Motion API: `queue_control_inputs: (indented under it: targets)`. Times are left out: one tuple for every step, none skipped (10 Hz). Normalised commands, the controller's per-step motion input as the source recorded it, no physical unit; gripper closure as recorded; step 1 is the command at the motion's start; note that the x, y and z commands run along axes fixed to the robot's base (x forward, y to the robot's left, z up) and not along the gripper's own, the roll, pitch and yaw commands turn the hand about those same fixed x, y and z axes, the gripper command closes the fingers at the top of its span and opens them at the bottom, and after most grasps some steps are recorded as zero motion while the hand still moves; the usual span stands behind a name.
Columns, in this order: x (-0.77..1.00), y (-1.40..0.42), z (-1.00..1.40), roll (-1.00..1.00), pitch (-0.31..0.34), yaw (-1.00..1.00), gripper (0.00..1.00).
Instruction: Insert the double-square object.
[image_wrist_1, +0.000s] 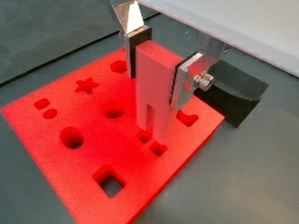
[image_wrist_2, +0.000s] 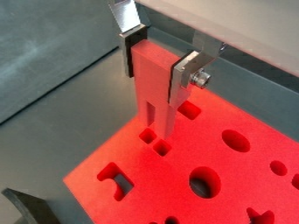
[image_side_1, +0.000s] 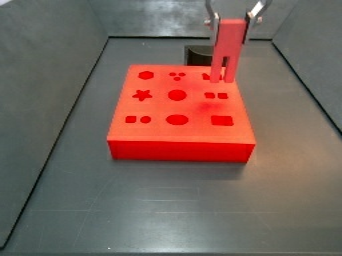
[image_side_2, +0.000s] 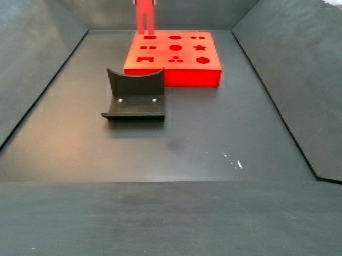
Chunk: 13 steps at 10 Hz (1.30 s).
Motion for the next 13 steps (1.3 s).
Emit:
queue_control_inputs:
  targets:
    - [0.02,0.00,-0.17,0.00,0.000,-0.01,1.00]
    - [0.11,0.02,-0.23,0.02,0.007,0.00,1.00]
    - [0.12,0.02,-0.19,0.00,0.004,0.00,1.00]
    - [0.11,0.01,-0.18,0.00,0.003,0.00,1.00]
    - [0.07,0.01,-0.19,0.00,0.000,0.00,1.00]
    - [0.04,0.01,-0.20,0.01,0.000,0.00,1.00]
    - [0.05,0.01,-0.19,0.00,0.000,0.00,1.00]
    - [0.04,0.02,-0.19,0.01,0.000,0.00,1.00]
    - [0.06,0.01,-0.18,0.00,0.000,0.00,1.00]
    - [0.09,0.02,-0.16,0.00,0.000,0.00,1.00]
    - [0.11,0.03,-0.16,0.00,0.000,0.00,1.00]
    - [0.11,0.03,-0.17,0.00,0.000,0.01,1.00]
    - [0.13,0.03,-0.17,0.00,0.000,0.01,1.00]
